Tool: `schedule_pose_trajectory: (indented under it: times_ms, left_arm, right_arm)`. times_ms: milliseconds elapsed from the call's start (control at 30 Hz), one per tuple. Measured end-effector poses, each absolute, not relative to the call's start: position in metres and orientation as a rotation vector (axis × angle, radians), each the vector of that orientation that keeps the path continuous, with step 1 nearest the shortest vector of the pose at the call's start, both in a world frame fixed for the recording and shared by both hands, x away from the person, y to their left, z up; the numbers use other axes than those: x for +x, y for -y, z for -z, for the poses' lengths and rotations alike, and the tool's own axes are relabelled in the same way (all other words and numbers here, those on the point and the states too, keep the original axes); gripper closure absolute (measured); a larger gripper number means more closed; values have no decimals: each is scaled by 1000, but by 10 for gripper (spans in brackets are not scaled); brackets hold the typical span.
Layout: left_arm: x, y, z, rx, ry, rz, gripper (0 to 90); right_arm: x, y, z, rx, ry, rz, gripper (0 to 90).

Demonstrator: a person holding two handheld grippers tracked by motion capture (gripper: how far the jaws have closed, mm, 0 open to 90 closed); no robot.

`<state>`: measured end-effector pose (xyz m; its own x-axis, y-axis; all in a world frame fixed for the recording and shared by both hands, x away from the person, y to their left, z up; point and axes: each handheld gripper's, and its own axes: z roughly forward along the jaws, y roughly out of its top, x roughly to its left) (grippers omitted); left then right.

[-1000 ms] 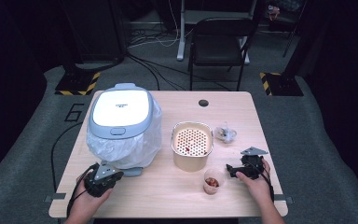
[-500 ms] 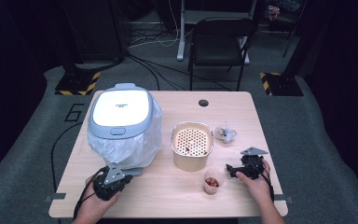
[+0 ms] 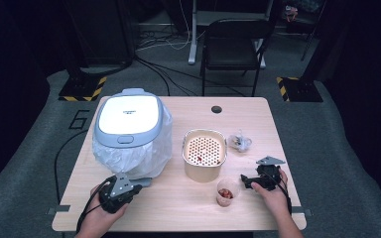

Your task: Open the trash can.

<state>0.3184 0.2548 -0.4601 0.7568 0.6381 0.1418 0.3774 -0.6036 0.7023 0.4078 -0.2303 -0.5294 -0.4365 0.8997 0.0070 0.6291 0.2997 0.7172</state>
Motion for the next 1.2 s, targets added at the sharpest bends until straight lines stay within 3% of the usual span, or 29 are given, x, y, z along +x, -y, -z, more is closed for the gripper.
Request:
schedule_pose_trajectory:
  times_ms: [233, 767, 967, 1200]
  left_arm:
    - [343, -254, 482, 2315, -782, -541, 900]
    - [349, -250, 492, 2344, -798, -587, 900]
    - [345, -244, 496, 2371, -762, -659, 900]
    - [344, -241, 503, 2379, -803, -635, 900]
  right_arm:
    - [408, 231, 529, 1364, -2178, -923, 0]
    - [407, 230, 529, 1380, -2172, -926, 0]
    - [407, 230, 529, 1375, -2170, -929, 0]
    - [407, 232, 529, 1358, -2175, -924, 19]
